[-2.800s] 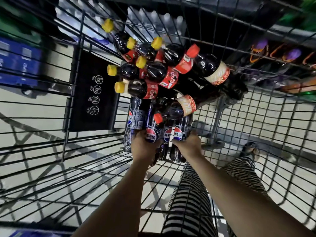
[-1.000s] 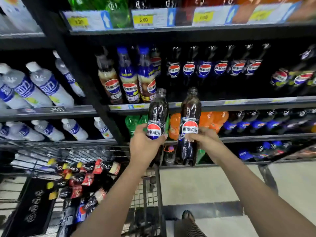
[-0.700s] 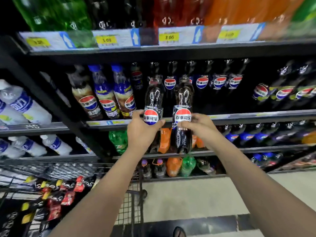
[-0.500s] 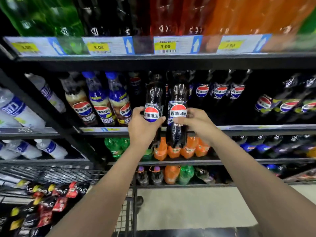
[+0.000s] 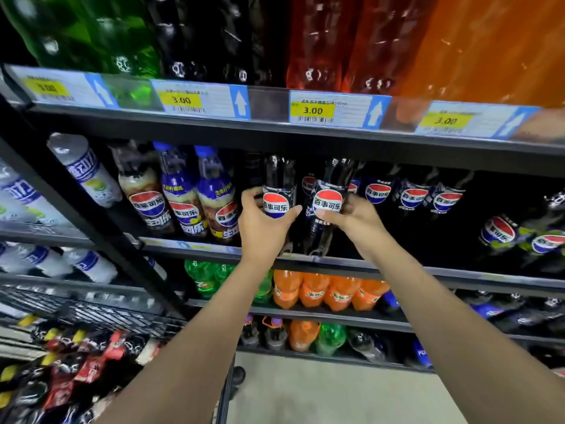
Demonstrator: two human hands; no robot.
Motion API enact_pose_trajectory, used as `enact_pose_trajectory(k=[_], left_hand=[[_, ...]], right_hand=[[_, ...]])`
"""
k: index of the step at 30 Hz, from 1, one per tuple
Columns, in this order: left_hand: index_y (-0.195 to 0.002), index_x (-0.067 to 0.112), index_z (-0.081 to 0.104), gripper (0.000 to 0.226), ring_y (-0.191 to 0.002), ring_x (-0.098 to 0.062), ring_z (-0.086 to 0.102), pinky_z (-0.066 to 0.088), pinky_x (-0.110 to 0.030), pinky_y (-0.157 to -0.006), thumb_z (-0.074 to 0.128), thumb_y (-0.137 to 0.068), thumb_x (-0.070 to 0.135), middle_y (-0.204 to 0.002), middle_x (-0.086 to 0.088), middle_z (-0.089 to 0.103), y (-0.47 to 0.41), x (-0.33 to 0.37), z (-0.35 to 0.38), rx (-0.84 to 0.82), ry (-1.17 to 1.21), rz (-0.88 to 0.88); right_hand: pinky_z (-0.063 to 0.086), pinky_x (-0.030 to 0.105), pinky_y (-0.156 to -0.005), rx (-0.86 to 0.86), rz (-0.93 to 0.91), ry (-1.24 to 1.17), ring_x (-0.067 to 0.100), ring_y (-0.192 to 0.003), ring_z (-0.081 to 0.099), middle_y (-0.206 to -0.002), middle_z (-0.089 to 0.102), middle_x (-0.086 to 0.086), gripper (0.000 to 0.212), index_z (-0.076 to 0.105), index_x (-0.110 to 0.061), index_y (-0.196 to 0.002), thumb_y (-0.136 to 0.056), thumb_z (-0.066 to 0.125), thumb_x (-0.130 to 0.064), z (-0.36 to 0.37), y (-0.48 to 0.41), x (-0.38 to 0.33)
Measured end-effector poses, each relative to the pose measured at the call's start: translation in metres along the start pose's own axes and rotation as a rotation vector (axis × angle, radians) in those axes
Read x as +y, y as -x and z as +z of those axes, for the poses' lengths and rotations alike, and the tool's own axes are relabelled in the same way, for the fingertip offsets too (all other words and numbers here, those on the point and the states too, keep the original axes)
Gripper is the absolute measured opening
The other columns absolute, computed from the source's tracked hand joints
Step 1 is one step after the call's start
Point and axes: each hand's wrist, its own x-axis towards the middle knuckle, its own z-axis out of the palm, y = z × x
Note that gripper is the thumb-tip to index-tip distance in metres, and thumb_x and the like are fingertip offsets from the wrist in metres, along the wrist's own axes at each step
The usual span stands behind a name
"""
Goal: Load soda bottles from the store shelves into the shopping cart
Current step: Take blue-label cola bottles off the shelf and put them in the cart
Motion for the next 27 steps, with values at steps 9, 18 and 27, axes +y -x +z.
enact_pose_trajectory(k=[9,18,27], left_hand=[[-0.115,0.021,0.042,0.064,-0.089,0.008,0.056,0.044,-0.003,-0.072,0.086,-0.069,0.024,-0.101,0.018,0.052,-0.004,-0.012,0.015,-0.014,0.040,0.031],[-0.112,0.024,0.033,0.065,-0.095,0.011,0.054,0.042,-0.005,-0.079,0.083,-0.073,0.019,-0.102,0.023,0.048,0.011,-0.030,0.023,-0.039,0.017,0.055],[-0.135,0.021,0.036,0.069,-0.114,-0.004,0.054,0.046,-0.021,-0.097,0.078,-0.079,0.020,-0.123,0.012,0.052,0.007,-0.043,0.002,-0.229,-0.049,0.090]], right_hand=[[0.053,0.030,-0.089,-0.034,-0.042,0.182,0.010,-0.097,0.065,-0.104,0.068,-0.002,0.048,0.055,-0.016,-0.114,-0.074,0.078,-0.005,-0.002,-0.015,0.026],[0.052,0.017,-0.086,-0.021,-0.065,0.124,0.002,-0.101,0.062,-0.109,0.064,-0.007,0.056,0.048,-0.017,-0.122,-0.075,0.077,-0.005,-0.005,-0.008,0.045],[0.046,0.021,-0.096,-0.045,-0.068,0.134,0.006,-0.113,0.058,-0.122,0.062,-0.003,0.059,0.045,-0.016,-0.132,-0.080,0.073,-0.006,-0.002,-0.005,0.052]])
